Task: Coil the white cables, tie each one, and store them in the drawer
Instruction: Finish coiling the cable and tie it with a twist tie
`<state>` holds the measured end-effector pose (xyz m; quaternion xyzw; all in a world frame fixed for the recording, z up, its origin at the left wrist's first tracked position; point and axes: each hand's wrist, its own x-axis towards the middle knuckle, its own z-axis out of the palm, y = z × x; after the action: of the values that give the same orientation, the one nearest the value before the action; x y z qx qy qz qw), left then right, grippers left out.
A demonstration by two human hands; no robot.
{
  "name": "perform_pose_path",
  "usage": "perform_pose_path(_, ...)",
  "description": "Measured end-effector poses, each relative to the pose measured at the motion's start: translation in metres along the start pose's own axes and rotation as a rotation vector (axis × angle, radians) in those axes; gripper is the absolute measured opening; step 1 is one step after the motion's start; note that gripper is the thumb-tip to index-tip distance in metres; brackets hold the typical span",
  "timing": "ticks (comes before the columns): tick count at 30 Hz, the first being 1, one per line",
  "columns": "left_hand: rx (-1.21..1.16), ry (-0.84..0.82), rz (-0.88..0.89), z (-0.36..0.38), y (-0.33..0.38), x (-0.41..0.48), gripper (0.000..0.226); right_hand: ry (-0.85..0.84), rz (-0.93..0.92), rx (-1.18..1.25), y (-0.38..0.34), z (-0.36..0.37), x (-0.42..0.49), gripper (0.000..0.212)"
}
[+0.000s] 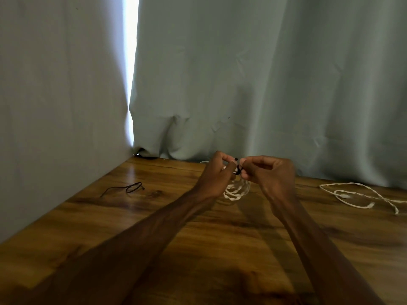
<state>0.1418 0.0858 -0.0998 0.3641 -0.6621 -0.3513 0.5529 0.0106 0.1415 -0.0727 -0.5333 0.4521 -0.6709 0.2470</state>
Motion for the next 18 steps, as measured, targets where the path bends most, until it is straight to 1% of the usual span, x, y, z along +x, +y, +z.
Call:
perform_pose_path(2, -0.049, 0.0, -0.047, -0.0011, -0.0011, 0.0033, 0.013, -0.017, 0.02, -0.019, -0.0016, -0.0003, 0.0002, 0.005)
perform_pose_path(6, -0.127, -0.021, -0.11, -0.0033, -0.0031, 0.0078, 0.012, -0.051, 0.042, -0.026, -0.0035, -0.0009, 0.0, 0.005)
perform_pose_path(11, -0.127, -0.102, -0.119, -0.0007, -0.0023, 0.0049, 0.012, -0.079, 0.049, -0.052, -0.0059, -0.0024, 0.0001, 0.005)
perform_pose_path(14, -0.141, -0.106, -0.121, -0.0003, -0.0014, 0.0027, 0.01, -0.091, 0.068, -0.052, -0.0061, -0.0035, -0.0001, 0.004)
perform_pose_path(18, -0.102, -0.099, -0.11, -0.0015, -0.0011, 0.0043, 0.007, -0.094, 0.081, -0.046, -0.0067, -0.004, -0.0016, 0.004)
